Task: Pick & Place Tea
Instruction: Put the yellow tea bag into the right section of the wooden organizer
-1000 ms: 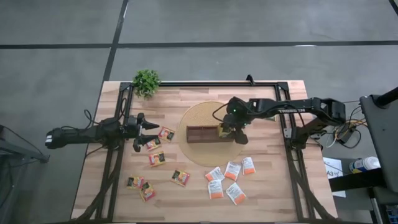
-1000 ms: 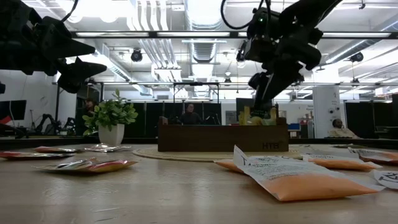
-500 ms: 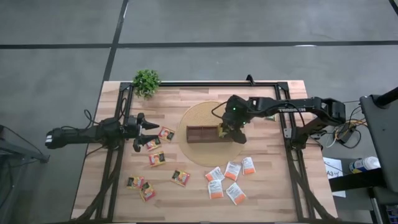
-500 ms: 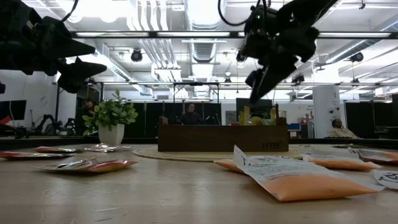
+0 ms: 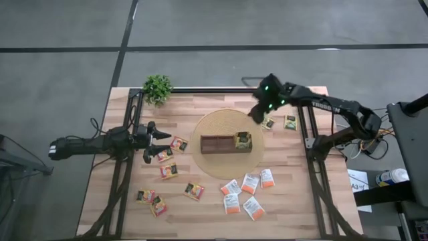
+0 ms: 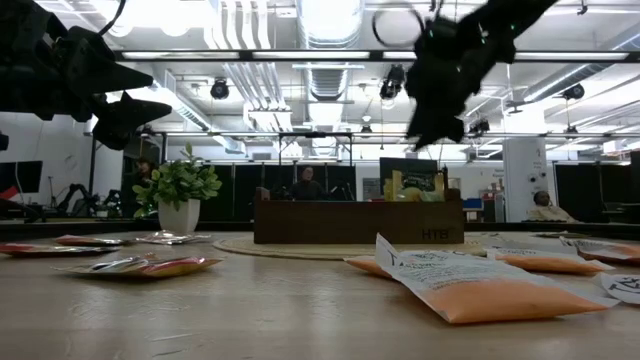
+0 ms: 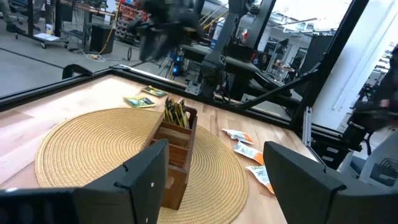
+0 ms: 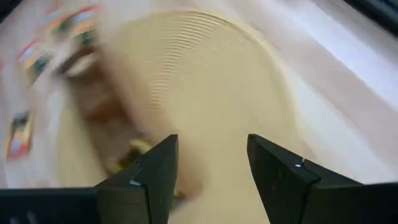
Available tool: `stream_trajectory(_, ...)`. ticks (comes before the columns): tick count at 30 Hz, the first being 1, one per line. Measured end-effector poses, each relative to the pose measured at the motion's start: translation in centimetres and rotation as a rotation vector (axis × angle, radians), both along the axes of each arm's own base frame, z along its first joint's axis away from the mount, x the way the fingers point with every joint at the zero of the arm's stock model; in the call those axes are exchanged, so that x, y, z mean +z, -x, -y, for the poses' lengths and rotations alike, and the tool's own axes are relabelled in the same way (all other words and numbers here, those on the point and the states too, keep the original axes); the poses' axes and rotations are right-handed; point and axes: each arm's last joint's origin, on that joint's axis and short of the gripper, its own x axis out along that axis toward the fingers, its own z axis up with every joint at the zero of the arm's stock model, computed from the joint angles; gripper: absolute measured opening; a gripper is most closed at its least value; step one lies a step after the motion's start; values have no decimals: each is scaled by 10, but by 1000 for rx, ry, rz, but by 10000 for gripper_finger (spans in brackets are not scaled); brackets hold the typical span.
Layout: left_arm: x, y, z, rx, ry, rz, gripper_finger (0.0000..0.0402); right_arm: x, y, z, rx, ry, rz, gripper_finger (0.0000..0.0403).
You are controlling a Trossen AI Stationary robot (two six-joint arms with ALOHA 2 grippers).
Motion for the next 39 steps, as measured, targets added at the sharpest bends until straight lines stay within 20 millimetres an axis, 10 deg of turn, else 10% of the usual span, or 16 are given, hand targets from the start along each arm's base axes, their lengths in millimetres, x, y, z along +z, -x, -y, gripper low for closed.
stream_trajectory(14,0,0,0,0,0,0,257,-48,93,40,-485,-348,-264,189)
stream_trajectory(39,0,0,0,0,0,0,257,-124,96,37,-710,-469,-235,166)
